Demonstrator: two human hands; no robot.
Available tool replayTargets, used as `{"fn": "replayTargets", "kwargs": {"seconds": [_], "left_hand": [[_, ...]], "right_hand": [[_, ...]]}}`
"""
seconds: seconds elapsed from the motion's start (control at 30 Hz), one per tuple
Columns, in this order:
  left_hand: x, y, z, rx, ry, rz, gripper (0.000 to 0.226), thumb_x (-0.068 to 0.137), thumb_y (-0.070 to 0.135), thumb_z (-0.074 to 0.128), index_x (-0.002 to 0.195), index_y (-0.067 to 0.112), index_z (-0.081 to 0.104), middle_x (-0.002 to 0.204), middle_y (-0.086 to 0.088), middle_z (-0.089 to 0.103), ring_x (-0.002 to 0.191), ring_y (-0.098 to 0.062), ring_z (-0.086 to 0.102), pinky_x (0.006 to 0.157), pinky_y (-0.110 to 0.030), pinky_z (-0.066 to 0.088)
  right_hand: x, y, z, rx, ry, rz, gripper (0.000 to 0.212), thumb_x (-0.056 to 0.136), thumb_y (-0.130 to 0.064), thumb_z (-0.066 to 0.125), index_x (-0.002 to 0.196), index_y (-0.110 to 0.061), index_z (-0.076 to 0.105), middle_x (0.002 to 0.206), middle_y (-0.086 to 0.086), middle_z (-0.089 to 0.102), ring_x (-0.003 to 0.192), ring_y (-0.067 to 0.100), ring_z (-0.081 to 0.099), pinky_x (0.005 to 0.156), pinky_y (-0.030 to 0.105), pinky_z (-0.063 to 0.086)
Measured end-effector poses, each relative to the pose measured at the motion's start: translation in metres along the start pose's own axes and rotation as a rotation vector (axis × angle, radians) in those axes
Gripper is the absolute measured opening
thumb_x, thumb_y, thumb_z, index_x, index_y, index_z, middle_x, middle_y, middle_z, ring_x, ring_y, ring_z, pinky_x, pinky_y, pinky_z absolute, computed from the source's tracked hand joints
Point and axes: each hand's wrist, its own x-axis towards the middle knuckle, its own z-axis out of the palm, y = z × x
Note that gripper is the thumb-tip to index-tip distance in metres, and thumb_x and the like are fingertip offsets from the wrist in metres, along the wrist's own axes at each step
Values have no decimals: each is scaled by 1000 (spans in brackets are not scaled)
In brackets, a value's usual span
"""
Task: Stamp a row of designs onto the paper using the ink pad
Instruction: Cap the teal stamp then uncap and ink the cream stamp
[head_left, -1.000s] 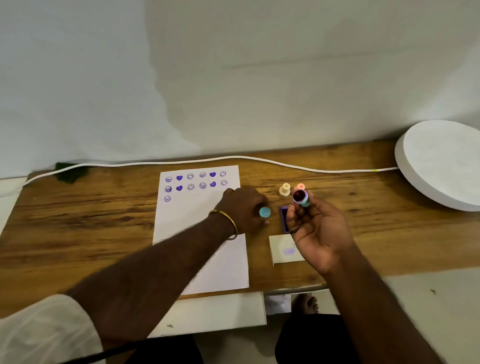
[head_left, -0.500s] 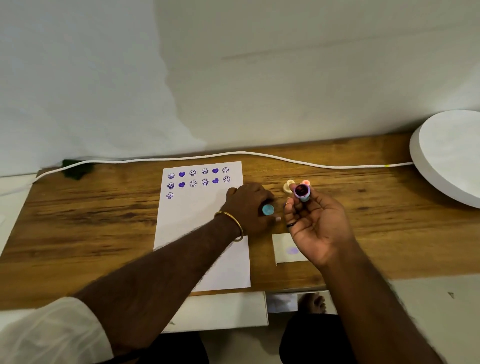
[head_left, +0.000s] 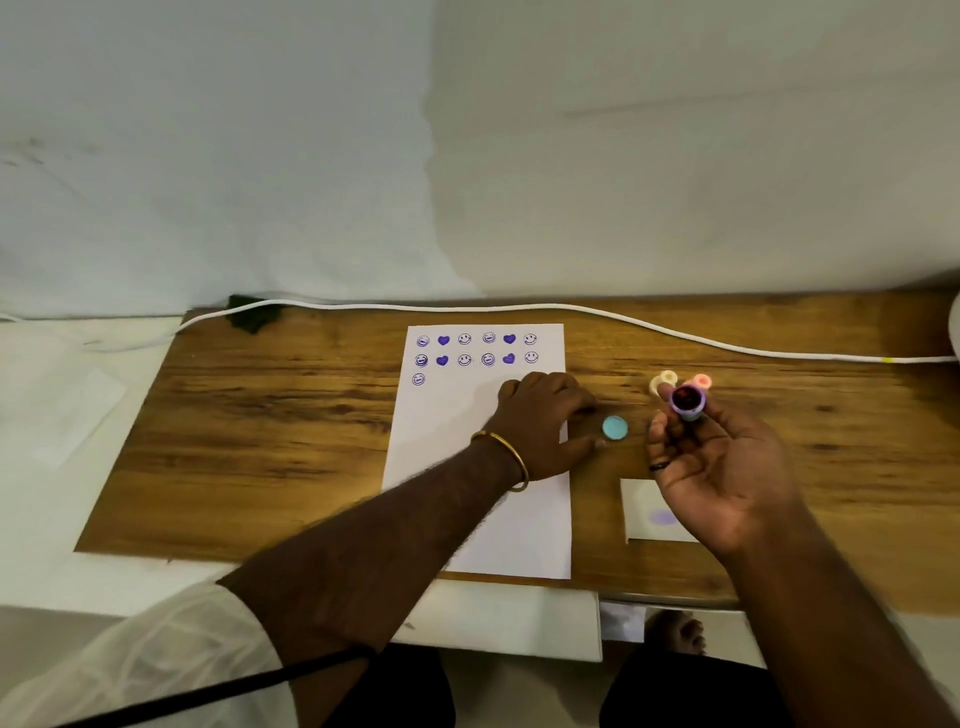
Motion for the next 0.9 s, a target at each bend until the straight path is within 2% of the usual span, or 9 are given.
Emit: {"fn": "replayTargets", "kwargs": {"seconds": [0.07, 0.23, 0.37, 0.53, 0.6, 0.73, 0.9], "left_hand": [[-1, -5, -1, 10, -13, 8, 56, 83, 59, 58, 126, 23, 57, 131, -3, 54, 121, -24, 45, 100, -44, 34], [5, -1, -2, -6, -26, 20, 54, 83, 55, 61, 125, 21, 57, 131, -4, 54, 121, -25, 46, 99, -45, 34], [10, 2, -1, -2, -58, 25, 57, 82, 55, 64, 127, 22, 55, 134, -5, 52, 123, -27, 45, 102, -46, 34], [10, 1, 2, 11, -58, 25, 59, 80, 57, 65, 127, 22, 53, 131, -5, 53, 121, -26, 46, 100, -46, 35], [11, 2, 4, 10, -58, 27, 61, 80, 56, 66, 129, 22, 52, 133, -5, 52, 122, -27, 45, 101, -46, 35], [14, 3, 7, -3, -46, 30, 60, 81, 53, 65, 131, 22, 51, 134, -4, 52, 123, -26, 44, 103, -46, 33], [15, 2, 9, -2, 2, 53, 52, 84, 52, 62, 129, 27, 56, 128, -1, 54, 120, -24, 45, 100, -43, 31]], "right_hand": [[1, 3, 2, -17, -4, 2, 24, 94, -19, 56, 109, -5, 68, 109, 12, 71, 80, 15, 62, 71, 24, 53], [6, 12, 4, -38, -5, 6, 26, 94, -21, 57, 111, -6, 69, 95, 8, 73, 78, 14, 64, 67, 23, 55], [11, 16, 6, -54, -4, -4, 25, 93, -22, 57, 110, -7, 68, 93, 7, 75, 73, 13, 67, 70, 24, 54], [17, 16, 4, -84, 32, -13, 23, 92, -22, 60, 107, -7, 69, 92, 8, 72, 81, 15, 65, 67, 25, 56], [21, 13, 1, -243, 66, -86, 21, 92, -22, 61, 107, -10, 68, 89, 7, 72, 77, 15, 66, 65, 25, 55], [28, 7, -8, -776, 233, -400, 25, 87, -22, 71, 111, -16, 69, 92, 3, 74, 80, 17, 68, 65, 28, 53], [29, 11, -12, -893, 252, -456, 29, 81, -25, 78, 108, -17, 71, 89, 2, 74, 78, 15, 69, 58, 26, 51]]}}
